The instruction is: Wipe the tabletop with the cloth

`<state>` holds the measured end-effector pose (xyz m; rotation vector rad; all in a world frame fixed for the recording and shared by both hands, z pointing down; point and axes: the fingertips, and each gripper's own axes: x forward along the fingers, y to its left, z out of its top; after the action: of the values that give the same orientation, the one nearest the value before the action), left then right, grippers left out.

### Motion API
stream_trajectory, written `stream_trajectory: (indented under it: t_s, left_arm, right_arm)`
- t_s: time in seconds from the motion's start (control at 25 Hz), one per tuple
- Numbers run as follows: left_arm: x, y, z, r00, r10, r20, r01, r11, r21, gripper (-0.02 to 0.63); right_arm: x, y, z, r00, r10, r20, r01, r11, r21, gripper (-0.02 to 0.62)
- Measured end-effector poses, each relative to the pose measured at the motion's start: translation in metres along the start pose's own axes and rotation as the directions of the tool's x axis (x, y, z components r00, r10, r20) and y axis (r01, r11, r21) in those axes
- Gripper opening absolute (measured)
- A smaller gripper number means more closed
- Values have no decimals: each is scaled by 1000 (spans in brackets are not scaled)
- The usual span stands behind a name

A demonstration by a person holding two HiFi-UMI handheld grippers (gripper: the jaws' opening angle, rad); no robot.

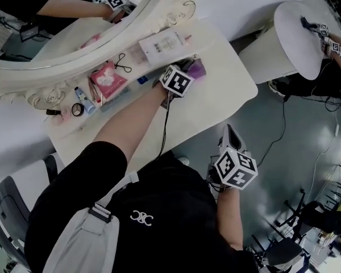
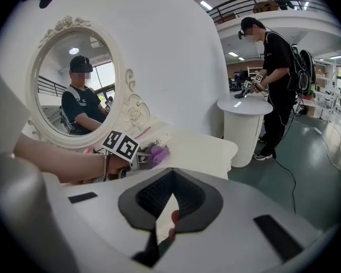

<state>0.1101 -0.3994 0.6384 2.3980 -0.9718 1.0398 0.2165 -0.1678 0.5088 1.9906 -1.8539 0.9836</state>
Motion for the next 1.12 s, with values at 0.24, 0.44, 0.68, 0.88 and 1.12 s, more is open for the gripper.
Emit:
stream_trajectory:
  t_s: [0.24, 0.44, 0.68, 0.88, 1.12]
  left_arm:
    - [7, -24, 5, 999, -45, -12, 46, 999, 26, 51]
    - [7, -76, -1, 991, -135, -23, 136, 991, 21, 50]
    - [-2, -139, -17, 987, -152, -47, 152, 988, 7, 51]
    - [-11, -179, -34, 983, -170, -74, 172, 985, 20, 51]
    - [0, -215, -28, 977, -196, -80, 199, 979, 34, 51]
  right_arm:
    - [-5, -14, 7, 999, -40, 19, 40, 999, 25, 5]
    - [-8, -32, 14, 997, -73, 37, 70, 996, 59, 5]
    - [-5, -39, 13, 998, -52, 32, 50, 997, 54, 5]
    - [-5, -48, 23, 999, -17, 48, 15, 999, 39, 5]
    - [-6, -87, 33, 998, -7, 63, 2, 997, 76, 5]
